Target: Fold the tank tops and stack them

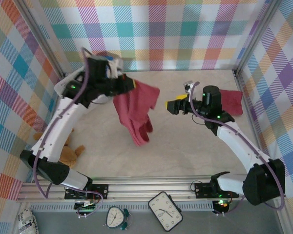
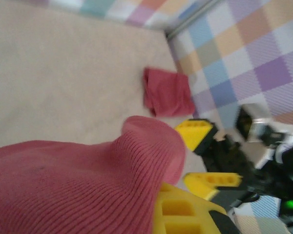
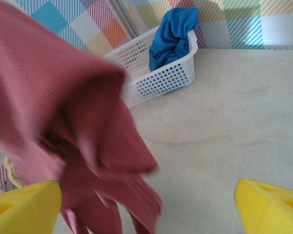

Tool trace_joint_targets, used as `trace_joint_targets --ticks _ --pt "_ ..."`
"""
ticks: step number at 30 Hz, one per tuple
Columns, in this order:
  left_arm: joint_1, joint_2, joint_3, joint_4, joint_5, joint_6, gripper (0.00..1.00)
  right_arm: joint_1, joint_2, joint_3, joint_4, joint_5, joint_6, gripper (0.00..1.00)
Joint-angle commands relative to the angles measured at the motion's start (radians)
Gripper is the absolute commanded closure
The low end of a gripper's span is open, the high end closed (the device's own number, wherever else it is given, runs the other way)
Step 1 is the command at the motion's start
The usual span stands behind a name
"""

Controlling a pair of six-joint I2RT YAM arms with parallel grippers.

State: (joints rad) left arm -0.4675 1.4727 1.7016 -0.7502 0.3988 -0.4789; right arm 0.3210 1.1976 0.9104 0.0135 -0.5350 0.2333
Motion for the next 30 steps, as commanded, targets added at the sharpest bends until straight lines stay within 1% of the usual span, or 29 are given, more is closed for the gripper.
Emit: trace_joint_targets --ticks 1,3,4,5,7,9,10,11,13,14,15,16,17,19,21,23,25,27,28,30 --pt "-0.091 0.003 -0.187 0.254 -0.028 -0.157 1.00 0.002 -0.061 -0.070 -0.079 -0.011 -0.021 0.11" --pt "-0.135 0.049 -0.266 0.342 -0.034 -0.199 0.99 0.004 -0.096 -0.132 -0.068 0.007 0.004 0.13" --pt "-0.160 0.087 -0.274 0.349 -0.060 -0.182 0.98 0.005 -0.107 -0.166 -0.064 0.014 0.022 0.15" --pt "-0.171 0.133 -0.265 0.335 -0.082 -0.169 0.98 0.008 -0.113 -0.191 -0.064 0.019 0.036 0.17" --pt "-0.178 0.215 -0.248 0.359 -0.093 -0.160 0.96 0.020 -0.118 -0.242 -0.062 0.046 0.052 0.20" --pt "-0.180 0.311 -0.190 0.338 -0.114 -0.131 0.91 0.034 -0.118 -0.288 -0.044 0.080 0.062 0.23" --pt "-0.181 0.363 -0.153 0.328 -0.115 -0.109 0.87 0.045 -0.115 -0.303 -0.037 0.097 0.059 0.24" --pt "-0.181 0.407 -0.119 0.325 -0.108 -0.098 0.79 0.060 -0.110 -0.316 -0.034 0.122 0.057 0.26" --pt "-0.181 0.475 -0.053 0.315 -0.079 -0.073 0.71 0.082 -0.098 -0.332 -0.015 0.146 0.056 0.29" --pt "-0.181 0.504 -0.003 0.262 -0.095 -0.043 0.66 0.100 -0.090 -0.338 -0.003 0.166 0.055 0.30" --pt "-0.180 0.517 0.031 0.210 -0.117 -0.021 0.57 0.117 -0.080 -0.342 0.004 0.185 0.055 0.31" --pt "-0.177 0.510 0.046 0.176 -0.129 0.001 0.49 0.132 -0.065 -0.343 0.009 0.198 0.054 0.33" --pt "-0.173 0.487 0.040 0.155 -0.146 0.015 0.44 0.148 -0.048 -0.341 0.018 0.208 0.055 0.34" --pt "-0.172 0.422 0.008 0.091 -0.211 0.046 0.38 0.177 -0.015 -0.339 0.045 0.236 0.055 0.37" --pt "-0.170 0.329 -0.057 0.038 -0.263 0.062 0.36 0.210 0.029 -0.331 0.068 0.257 0.038 0.39" --pt "-0.169 0.230 -0.169 0.027 -0.293 0.048 0.35 0.227 0.092 -0.316 0.096 0.254 0.046 0.40" --pt "-0.170 0.168 -0.279 0.021 -0.284 0.021 0.34 0.242 0.152 -0.284 0.111 0.247 0.046 0.42" --pt "-0.172 0.119 -0.399 0.039 -0.267 -0.029 0.34 0.282 0.206 -0.235 0.102 0.262 0.004 0.43" --pt "-0.173 0.090 -0.471 0.069 -0.252 -0.063 0.34 0.307 0.234 -0.210 0.089 0.285 -0.023 0.43" --pt "-0.186 0.024 -0.594 0.154 -0.224 -0.136 0.35 0.322 0.278 -0.179 0.092 0.300 -0.030 0.43"
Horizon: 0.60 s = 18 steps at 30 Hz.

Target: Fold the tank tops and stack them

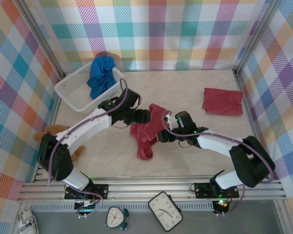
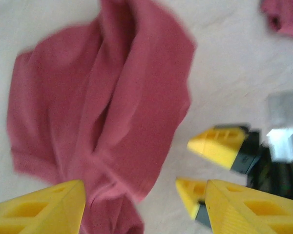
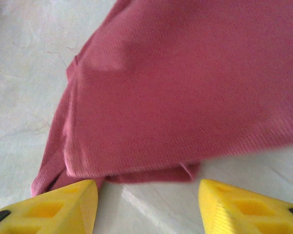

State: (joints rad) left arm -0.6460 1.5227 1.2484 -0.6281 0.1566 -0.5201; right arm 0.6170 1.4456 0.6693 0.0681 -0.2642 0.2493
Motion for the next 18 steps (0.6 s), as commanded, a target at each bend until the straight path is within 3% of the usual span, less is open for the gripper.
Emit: trace_joint_targets --ticks 1,7,10,13,18 --pt "-0.017 -0.061 -0.204 0.072 0.032 -0.130 0.35 0.027 0.043 0.073 0.043 0.023 -0.042 0.43" --pt "-0.111 -0.160 -0.376 0.136 -0.006 -0.261 0.36 0.099 0.105 0.111 0.030 0.056 -0.071 0.42" --pt "-0.146 -0.152 -0.447 0.207 0.002 -0.309 0.38 0.136 0.119 0.114 0.031 0.093 -0.101 0.43" --pt "-0.175 -0.129 -0.519 0.398 0.070 -0.370 0.39 0.155 0.129 0.110 0.053 0.109 -0.112 0.45" --pt "-0.204 -0.045 -0.522 0.407 0.077 -0.369 0.43 0.185 0.165 0.138 0.023 0.161 -0.150 0.49"
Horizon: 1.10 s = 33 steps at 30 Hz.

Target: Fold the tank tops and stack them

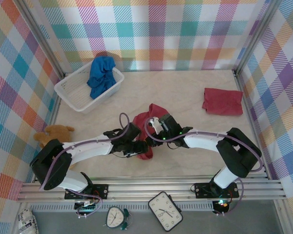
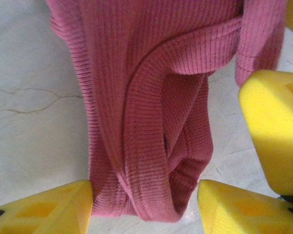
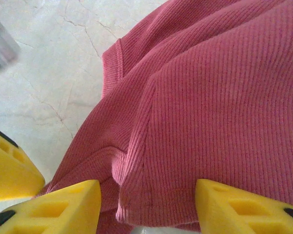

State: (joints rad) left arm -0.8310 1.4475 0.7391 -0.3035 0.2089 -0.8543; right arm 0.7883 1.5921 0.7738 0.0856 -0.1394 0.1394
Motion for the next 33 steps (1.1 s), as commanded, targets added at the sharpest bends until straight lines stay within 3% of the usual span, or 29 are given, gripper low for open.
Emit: trace_joint_targets --ticks 1,6,11,13,16,21,26,33 --pt "-0.018 0.040 -0.018 0.092 0.025 -0.037 0.45 0.014 0.030 0.041 -0.006 0.058 -0.038 0.53" --pt "-0.018 0.059 0.004 0.047 0.009 -0.002 0.66 0.013 0.013 0.048 -0.039 0.137 -0.029 0.71" --pt "-0.010 0.046 0.071 -0.128 -0.060 0.085 0.92 0.005 -0.063 0.026 -0.066 0.153 -0.012 0.86" --pt "0.006 0.041 0.079 -0.161 -0.066 0.107 0.98 -0.011 -0.083 0.022 -0.082 0.148 -0.015 0.91" --pt "0.037 0.009 0.100 -0.234 -0.090 0.151 1.00 -0.040 -0.137 0.016 -0.112 0.142 -0.017 0.99" --pt "0.132 -0.100 0.199 -0.448 -0.191 0.269 1.00 -0.095 -0.266 0.031 -0.191 0.148 -0.060 1.00" --pt "0.332 -0.196 0.369 -0.675 -0.315 0.448 1.00 -0.123 -0.384 0.097 -0.270 0.086 -0.148 1.00" --pt "0.591 -0.208 0.692 -0.820 -0.435 0.645 1.00 -0.119 -0.511 0.232 -0.326 -0.068 -0.189 1.00"
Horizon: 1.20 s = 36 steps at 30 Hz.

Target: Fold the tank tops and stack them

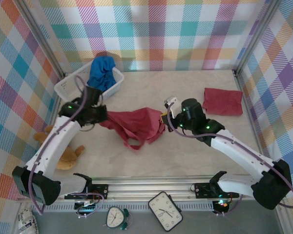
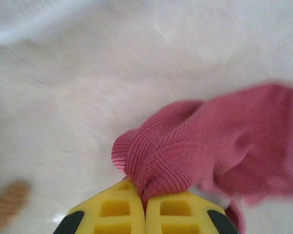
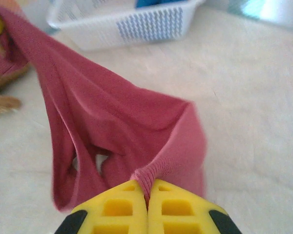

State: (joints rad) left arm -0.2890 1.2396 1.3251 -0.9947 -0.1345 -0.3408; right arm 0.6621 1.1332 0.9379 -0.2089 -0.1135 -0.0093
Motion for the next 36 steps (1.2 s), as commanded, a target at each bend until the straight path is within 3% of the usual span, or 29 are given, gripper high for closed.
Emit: trace_joint_targets --ticks 1,6,11,16,21,26,30,33,36 --pt "0.073 0.013 0.162 -0.139 -0.115 0.150 1.00 0.007 -0.071 0.090 -0.042 -0.094 -0.047 1.00" --pt "0.168 0.105 0.360 -0.121 -0.101 0.211 1.00 0.007 -0.157 0.145 -0.084 -0.045 -0.125 1.00" --pt "0.173 0.271 0.397 -0.009 0.131 0.196 1.00 0.001 -0.173 0.095 -0.119 0.017 -0.175 1.00" --pt "0.067 0.471 0.392 0.110 0.232 0.161 0.98 -0.069 -0.183 -0.011 -0.122 0.071 -0.129 1.00" --pt "-0.025 0.710 0.463 0.194 0.225 0.138 0.94 -0.144 -0.208 -0.098 -0.105 -0.006 -0.062 1.00" --pt "-0.078 0.948 0.672 0.212 0.163 0.117 0.91 -0.167 -0.173 -0.112 -0.166 0.070 -0.015 1.00" --pt "-0.111 1.075 0.850 0.143 0.160 0.115 0.77 -0.268 -0.116 -0.117 -0.222 0.079 0.098 1.00" --pt "-0.134 1.072 0.885 0.115 0.159 0.130 0.61 -0.317 -0.099 -0.151 -0.196 0.053 0.153 1.00" --pt "-0.147 1.022 0.873 0.051 0.176 0.138 0.52 -0.358 -0.064 -0.174 -0.190 0.038 0.171 1.00"
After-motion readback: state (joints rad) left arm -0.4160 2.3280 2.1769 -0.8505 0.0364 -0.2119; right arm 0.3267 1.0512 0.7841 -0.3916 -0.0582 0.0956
